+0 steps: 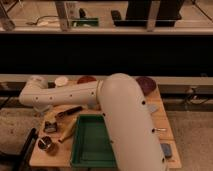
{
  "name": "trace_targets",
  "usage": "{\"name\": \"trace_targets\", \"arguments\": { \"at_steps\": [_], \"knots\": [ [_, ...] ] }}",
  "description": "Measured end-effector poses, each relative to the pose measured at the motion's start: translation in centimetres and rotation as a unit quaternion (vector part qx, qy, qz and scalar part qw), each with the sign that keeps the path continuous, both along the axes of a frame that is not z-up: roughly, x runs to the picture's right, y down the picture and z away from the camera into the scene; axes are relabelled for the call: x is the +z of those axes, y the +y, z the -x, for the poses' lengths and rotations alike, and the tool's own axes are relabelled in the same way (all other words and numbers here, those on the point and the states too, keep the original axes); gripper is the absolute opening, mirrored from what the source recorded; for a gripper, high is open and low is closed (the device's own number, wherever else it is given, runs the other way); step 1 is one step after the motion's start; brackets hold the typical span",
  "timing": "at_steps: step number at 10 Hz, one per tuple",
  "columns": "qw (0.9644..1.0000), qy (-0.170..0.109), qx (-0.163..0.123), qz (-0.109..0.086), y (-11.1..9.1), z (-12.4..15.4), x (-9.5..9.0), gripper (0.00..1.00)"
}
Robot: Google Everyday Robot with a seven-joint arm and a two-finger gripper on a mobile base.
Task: Place pepper in purple bowl
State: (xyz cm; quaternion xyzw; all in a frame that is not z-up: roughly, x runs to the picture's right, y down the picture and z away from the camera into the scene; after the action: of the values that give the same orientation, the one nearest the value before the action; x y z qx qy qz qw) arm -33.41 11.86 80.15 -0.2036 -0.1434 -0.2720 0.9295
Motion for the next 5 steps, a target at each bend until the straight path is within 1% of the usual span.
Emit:
{"name": "trace_targets", "arguments": {
  "at_steps": [2, 5],
  "knots": [
    [1.0000, 0.001, -0.002, -0.007, -0.9, -1.0, 0.9, 0.80],
    [0.9999, -0.002, -0.001, -0.016, -2.7, -2.1, 2.8, 0.80]
  ]
}}
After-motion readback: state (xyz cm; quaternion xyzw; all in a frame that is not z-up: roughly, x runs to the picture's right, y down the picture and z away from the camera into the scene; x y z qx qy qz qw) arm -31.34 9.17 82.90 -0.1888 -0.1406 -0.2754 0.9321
